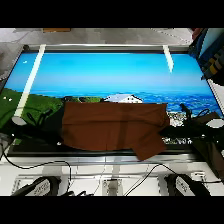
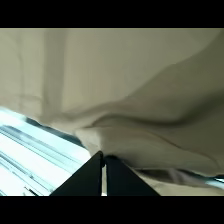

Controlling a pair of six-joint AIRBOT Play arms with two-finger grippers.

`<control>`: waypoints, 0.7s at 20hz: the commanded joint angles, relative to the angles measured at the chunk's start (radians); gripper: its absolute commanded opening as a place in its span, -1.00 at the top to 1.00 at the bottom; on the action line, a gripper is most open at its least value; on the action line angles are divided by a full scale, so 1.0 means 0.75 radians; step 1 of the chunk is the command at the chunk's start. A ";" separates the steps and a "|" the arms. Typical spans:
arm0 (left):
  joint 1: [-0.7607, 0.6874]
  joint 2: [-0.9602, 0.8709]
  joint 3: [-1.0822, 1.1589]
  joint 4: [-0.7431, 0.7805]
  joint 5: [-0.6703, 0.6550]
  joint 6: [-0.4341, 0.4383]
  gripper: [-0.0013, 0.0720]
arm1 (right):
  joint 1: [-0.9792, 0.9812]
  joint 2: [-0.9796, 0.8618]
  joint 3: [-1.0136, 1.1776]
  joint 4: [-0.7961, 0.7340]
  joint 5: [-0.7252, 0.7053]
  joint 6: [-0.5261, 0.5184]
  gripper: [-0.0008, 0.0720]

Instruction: Fold the clothes and pants, and hang the long-sleeved shirts on hangers.

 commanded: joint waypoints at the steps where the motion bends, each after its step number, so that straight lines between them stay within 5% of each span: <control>1: -0.009 0.067 0.195 -0.031 -0.060 0.005 0.93 | 0.000 0.086 0.031 0.091 -0.064 0.006 0.94; 4: -0.009 0.114 0.238 -0.218 0.063 0.006 0.93 | 0.001 0.108 0.035 0.229 -0.325 0.027 0.94; 10: -0.026 0.038 0.237 -0.627 0.573 0.006 0.93 | 0.123 0.090 0.035 0.264 -1.106 0.182 0.94; 14: -0.116 -0.109 0.238 -0.731 0.864 0.006 0.93 | 0.274 -0.052 0.035 0.263 -1.498 0.181 0.94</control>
